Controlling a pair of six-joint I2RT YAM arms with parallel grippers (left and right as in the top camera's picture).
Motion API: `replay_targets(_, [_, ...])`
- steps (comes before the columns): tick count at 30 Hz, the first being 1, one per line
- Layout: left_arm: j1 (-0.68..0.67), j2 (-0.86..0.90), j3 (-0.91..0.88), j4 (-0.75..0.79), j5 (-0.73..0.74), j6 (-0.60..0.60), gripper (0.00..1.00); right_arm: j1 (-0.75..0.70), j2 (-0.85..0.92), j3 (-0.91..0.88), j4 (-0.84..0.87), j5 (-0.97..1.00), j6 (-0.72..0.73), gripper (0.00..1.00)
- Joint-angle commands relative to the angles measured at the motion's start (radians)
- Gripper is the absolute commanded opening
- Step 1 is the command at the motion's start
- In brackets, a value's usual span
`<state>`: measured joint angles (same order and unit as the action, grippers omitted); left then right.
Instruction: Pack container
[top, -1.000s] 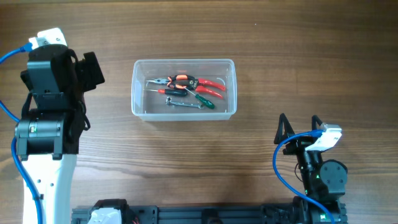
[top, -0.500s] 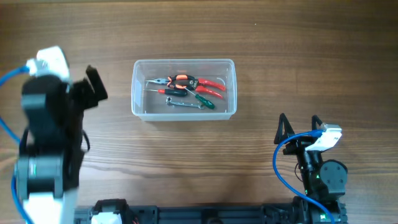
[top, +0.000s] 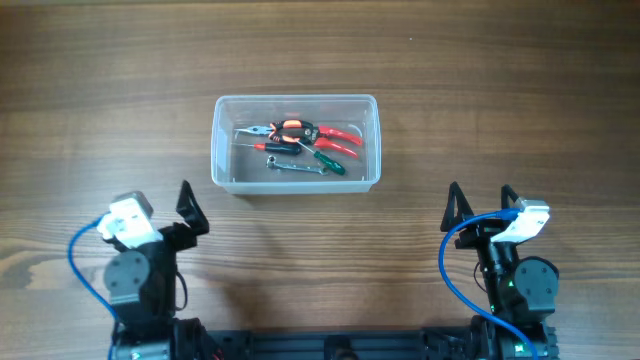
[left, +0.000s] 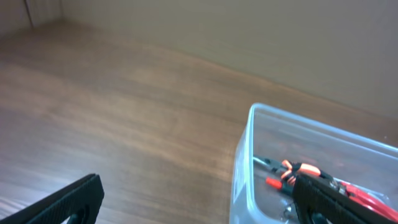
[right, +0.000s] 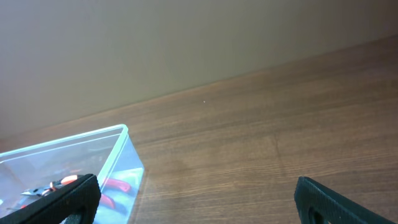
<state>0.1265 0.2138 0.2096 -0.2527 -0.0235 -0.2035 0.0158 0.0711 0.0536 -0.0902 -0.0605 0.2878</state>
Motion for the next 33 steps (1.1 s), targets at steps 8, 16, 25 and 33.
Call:
replay_targets(8, [-0.014,-0.046,-0.14,0.069,0.034,-0.122,1.0,-0.004,-0.016,-0.008,0.005,-0.015,0.011,1.0])
replay_targets(16, [-0.102,-0.046,-0.158,0.085,-0.057,-0.115,1.0,-0.004,-0.016,-0.008,0.005,-0.015,0.011,1.0])
replay_targets(25, [-0.11,-0.043,-0.158,0.085,-0.075,-0.116,1.0,-0.004,-0.016,-0.008,0.005,-0.015,0.011,1.0])
replay_targets(33, [-0.11,-0.043,-0.158,0.085,-0.075,-0.116,1.0,-0.004,-0.016,-0.008,0.005,-0.015,0.011,1.0])
